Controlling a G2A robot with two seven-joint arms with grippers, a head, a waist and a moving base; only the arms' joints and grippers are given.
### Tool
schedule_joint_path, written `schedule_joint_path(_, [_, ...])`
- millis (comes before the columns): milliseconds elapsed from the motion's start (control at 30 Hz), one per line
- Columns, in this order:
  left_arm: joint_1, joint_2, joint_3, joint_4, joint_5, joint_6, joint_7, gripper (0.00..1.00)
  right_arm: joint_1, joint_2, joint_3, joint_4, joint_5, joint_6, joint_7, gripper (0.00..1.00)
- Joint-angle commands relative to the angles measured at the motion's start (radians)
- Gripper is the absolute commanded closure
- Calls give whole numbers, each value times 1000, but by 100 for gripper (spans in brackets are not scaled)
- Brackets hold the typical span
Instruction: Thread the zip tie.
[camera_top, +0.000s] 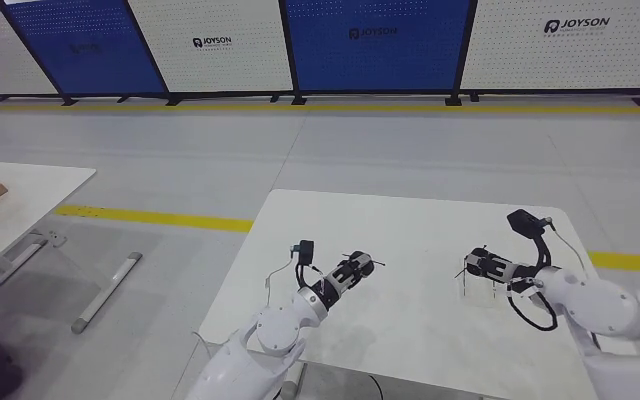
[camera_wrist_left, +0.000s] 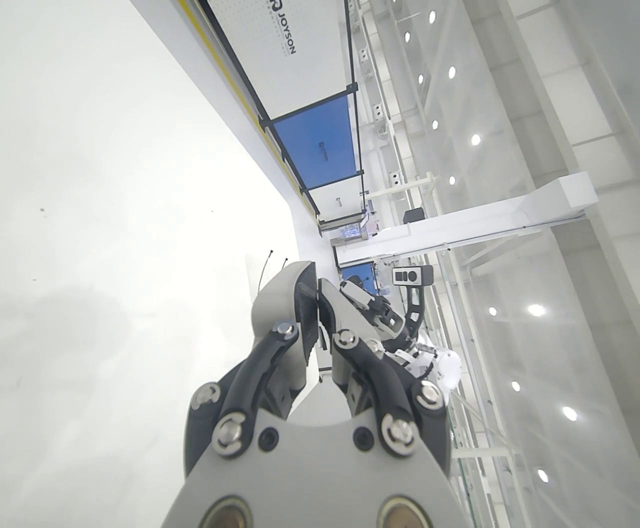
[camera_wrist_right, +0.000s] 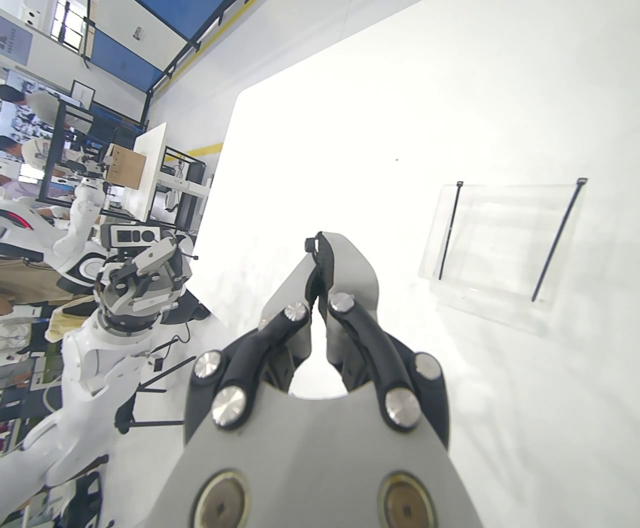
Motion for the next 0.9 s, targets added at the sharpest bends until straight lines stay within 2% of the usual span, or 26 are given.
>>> schedule_joint_path(0, [-7,-7,29,-7,35,28,61,100,0,0,0,0,0,0,0,100])
schedule_joint_path(33, [-15,-11,47,-6,39,56,80,100,0,0,0,0,0,0,0,100])
schedule_joint_path(67, [-17,-12,51,-6,43,62,86,100,0,0,0,0,0,0,0,100])
schedule_joint_path(400, [-17,-12,51,-6,43,62,86,100,0,0,0,0,0,0,0,100])
schedule_joint_path(467, [-17,-12,51,-6,43,62,86,100,-19,-2,-10,-15,-20,-8,-62,100])
schedule_joint_path(533, [-17,-12,51,-6,43,62,86,100,-38,-8,-14,-32,6,-8,-131,100])
schedule_joint_path(633, [-17,-12,51,-6,43,62,86,100,-65,-17,-11,-68,38,10,-255,100])
schedule_joint_path(700, [-17,-12,51,-6,43,62,86,100,-79,-22,-30,-108,17,30,-317,100])
schedule_joint_path(867, [-17,-12,51,-6,43,62,86,100,-78,-30,-92,-146,-48,70,-353,100])
